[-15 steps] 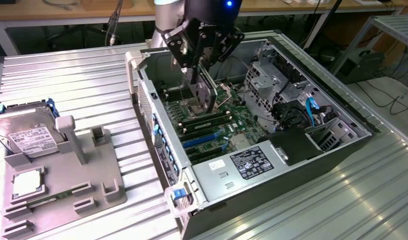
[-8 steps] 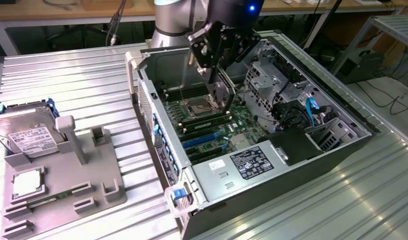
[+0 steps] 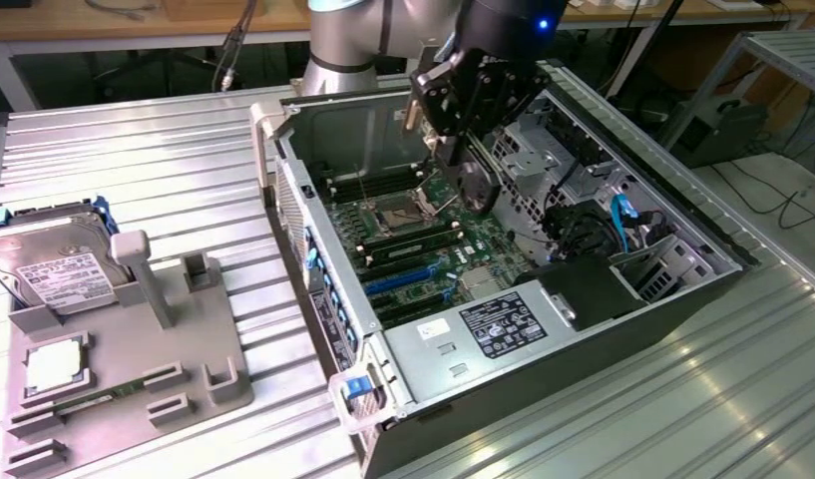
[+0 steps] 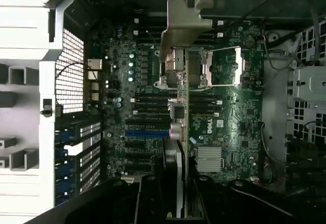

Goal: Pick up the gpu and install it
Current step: 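Pick up the gpu and move the gpu toward the slot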

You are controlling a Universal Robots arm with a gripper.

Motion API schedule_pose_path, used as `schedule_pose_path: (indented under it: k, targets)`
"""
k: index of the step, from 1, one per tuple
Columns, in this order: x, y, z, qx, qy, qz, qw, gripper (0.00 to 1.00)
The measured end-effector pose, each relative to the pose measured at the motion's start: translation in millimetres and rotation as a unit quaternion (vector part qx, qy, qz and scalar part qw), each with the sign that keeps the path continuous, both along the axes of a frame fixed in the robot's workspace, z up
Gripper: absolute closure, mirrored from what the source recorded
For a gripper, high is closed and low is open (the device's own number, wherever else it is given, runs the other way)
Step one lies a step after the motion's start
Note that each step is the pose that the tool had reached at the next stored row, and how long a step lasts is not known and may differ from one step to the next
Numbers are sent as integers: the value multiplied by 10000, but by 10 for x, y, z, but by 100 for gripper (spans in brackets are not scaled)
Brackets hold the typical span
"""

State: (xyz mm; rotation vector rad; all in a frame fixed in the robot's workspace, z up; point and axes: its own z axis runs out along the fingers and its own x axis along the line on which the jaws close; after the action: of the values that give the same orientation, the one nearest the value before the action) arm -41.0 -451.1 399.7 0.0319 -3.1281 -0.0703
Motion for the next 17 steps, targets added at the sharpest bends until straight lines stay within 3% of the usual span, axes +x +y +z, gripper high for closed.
schedule_pose_path:
  k: [9, 17]
  targets:
    - [407, 0, -75, -1, -1, 0, 10000, 72]
    - [438, 0, -80, 0, 0, 0, 10000, 72]
